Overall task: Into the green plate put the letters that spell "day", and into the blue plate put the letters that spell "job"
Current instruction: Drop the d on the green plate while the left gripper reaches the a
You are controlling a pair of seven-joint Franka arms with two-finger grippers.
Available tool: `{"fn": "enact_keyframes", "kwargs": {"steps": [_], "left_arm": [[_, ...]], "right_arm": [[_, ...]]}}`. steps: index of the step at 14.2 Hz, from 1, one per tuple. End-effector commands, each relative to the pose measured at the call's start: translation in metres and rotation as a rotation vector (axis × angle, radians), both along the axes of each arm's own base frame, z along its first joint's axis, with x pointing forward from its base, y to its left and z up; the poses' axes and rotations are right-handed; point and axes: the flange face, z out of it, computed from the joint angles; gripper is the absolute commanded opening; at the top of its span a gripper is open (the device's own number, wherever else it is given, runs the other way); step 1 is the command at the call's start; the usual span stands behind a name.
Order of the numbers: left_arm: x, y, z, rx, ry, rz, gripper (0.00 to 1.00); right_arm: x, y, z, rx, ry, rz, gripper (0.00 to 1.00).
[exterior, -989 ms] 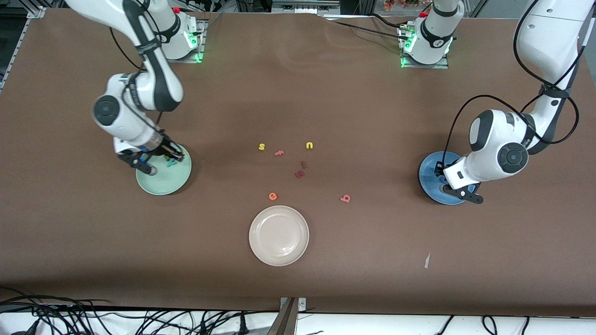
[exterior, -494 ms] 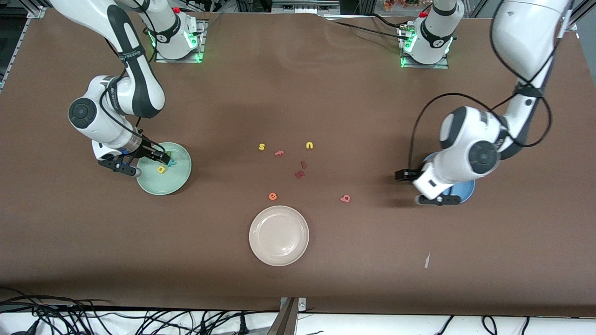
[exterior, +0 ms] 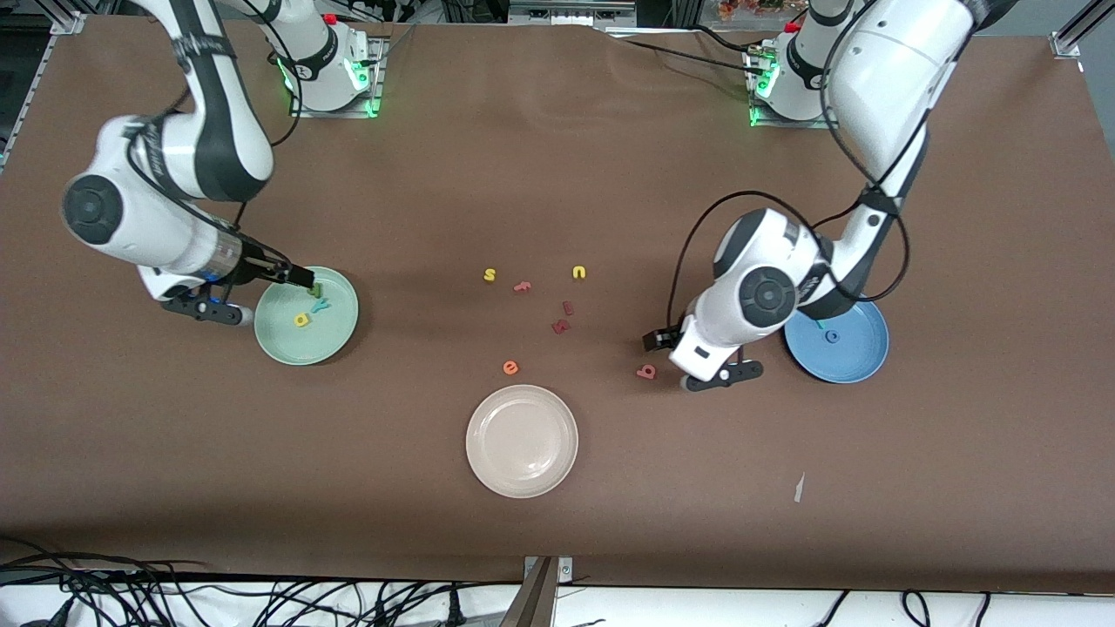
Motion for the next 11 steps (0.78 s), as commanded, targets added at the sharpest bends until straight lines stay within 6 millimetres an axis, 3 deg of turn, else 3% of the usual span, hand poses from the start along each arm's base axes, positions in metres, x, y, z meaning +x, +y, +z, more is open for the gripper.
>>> {"fn": "enact_keyframes", "kwargs": {"steps": [1,3,5,7,9,10,11], "left_arm": [[0.018,-0.008,-0.021,0.025,-0.010,0.029,1.00],[0.023,-0.018,-0.030,0.059,-0.033,0.028,1.00],[0.031,-0.023,-0.038,0.065,-0.046,0.049,0.99],[0.035,-0.031,-0.044,0.062,-0.051,0.067,0.97],[0.036,-0.030,-0.047,0.068,-0.050,0.081,0.95],[0.036,-0.030,-0.052,0.071,-0.046,0.082,0.93],[0.038,-0.029,-0.053,0.072,-0.049,0.091,0.92]], "right_arm": [[0.019,-0.027,0.073,-0.045,0.007,0.086,1.00],[0.022,-0.051,0.113,-0.021,-0.007,0.182,1.00],[0.021,-0.091,0.129,-0.002,-0.037,0.164,1.00],[0.019,-0.098,0.144,0.024,-0.071,0.190,1.00],[0.028,-0.105,0.180,0.029,-0.166,0.187,1.00],[0.027,-0.095,0.186,0.030,-0.167,0.209,1.00],[0.021,-0.104,0.193,0.033,-0.176,0.197,1.00]]}}
